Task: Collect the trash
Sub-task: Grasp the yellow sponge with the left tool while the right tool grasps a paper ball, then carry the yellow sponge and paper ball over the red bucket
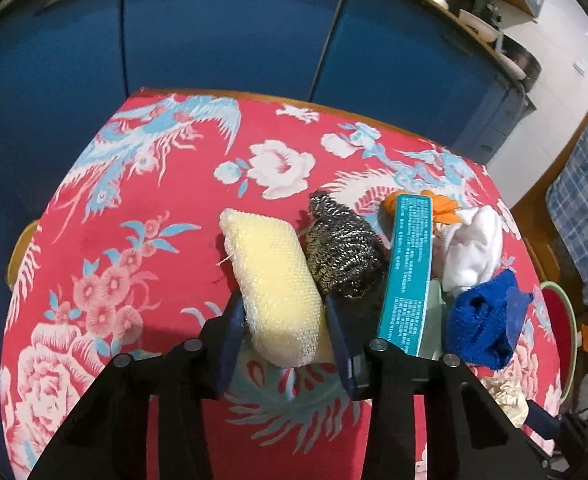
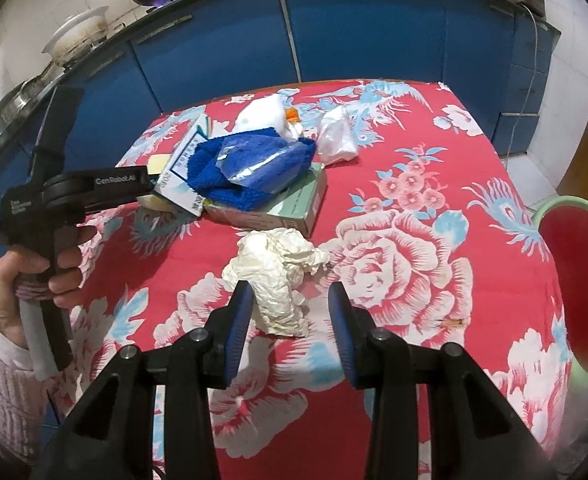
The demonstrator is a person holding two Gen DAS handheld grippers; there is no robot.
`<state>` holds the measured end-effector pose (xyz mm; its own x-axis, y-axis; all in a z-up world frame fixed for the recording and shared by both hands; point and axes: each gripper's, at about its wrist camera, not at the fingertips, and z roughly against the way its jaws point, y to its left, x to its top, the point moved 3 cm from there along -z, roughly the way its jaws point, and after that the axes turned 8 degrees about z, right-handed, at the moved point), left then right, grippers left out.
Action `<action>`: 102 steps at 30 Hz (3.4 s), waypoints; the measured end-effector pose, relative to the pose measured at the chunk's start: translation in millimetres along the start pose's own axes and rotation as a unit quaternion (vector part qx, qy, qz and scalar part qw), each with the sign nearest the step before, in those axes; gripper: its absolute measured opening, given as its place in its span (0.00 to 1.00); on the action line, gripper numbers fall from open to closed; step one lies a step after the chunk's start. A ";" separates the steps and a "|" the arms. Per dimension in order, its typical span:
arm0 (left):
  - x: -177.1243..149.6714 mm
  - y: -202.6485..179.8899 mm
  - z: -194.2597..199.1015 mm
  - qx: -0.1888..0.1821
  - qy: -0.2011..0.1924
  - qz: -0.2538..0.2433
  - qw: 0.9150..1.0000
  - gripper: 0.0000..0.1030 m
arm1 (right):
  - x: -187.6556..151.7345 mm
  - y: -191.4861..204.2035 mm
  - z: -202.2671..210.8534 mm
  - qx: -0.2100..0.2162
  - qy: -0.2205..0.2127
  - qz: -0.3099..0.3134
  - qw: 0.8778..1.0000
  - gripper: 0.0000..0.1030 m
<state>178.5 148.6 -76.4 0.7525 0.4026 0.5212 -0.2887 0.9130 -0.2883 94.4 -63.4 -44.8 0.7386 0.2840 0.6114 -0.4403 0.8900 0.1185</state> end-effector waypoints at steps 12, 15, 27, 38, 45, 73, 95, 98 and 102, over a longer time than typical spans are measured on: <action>-4.6 3.9 22.5 0.006 -0.039 -0.015 0.999 0.28 | 0.8 7.5 0.8 0.018 -0.004 0.004 1.000 0.40; -7.6 6.5 35.9 0.009 -0.054 -0.018 0.998 0.28 | 1.8 9.3 2.5 0.019 -0.008 0.008 1.000 0.40; -21.1 14.3 85.4 -0.018 -0.085 -0.007 0.996 0.27 | -0.1 6.4 -16.0 0.020 0.010 -0.002 1.000 0.40; -33.6 -22.5 104.5 -0.046 -0.083 -0.046 0.994 0.27 | -0.7 0.3 3.9 0.024 -0.016 -0.010 1.000 0.28; -41.0 -54.2 111.2 -0.071 -0.080 -0.077 0.991 0.27 | -0.2 -12.8 30.0 0.011 -0.040 -0.013 0.999 0.28; -92.1 -248.3 78.3 -0.171 -0.005 -0.232 0.957 0.27 | -35.5 -156.2 115.5 -0.124 -0.073 -0.123 0.982 0.28; -142.0 -350.4 20.7 -0.192 0.061 -0.288 0.936 0.27 | -86.1 -273.4 111.5 -0.187 -0.047 -0.218 0.957 0.45; -148.0 -358.4 15.0 -0.191 0.067 -0.296 0.933 0.27 | -87.4 -277.4 113.6 -0.194 -0.051 -0.218 0.955 0.46; -156.6 -368.8 9.2 -0.189 0.073 -0.310 0.929 0.27 | -91.1 -283.2 118.7 -0.201 -0.056 -0.226 0.951 0.46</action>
<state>161.6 -250.6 -44.3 0.7850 -0.2302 0.5752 0.4343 0.8666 -0.2458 91.2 -383.6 -41.2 0.7373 -0.1807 0.6510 0.1573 0.9830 0.0946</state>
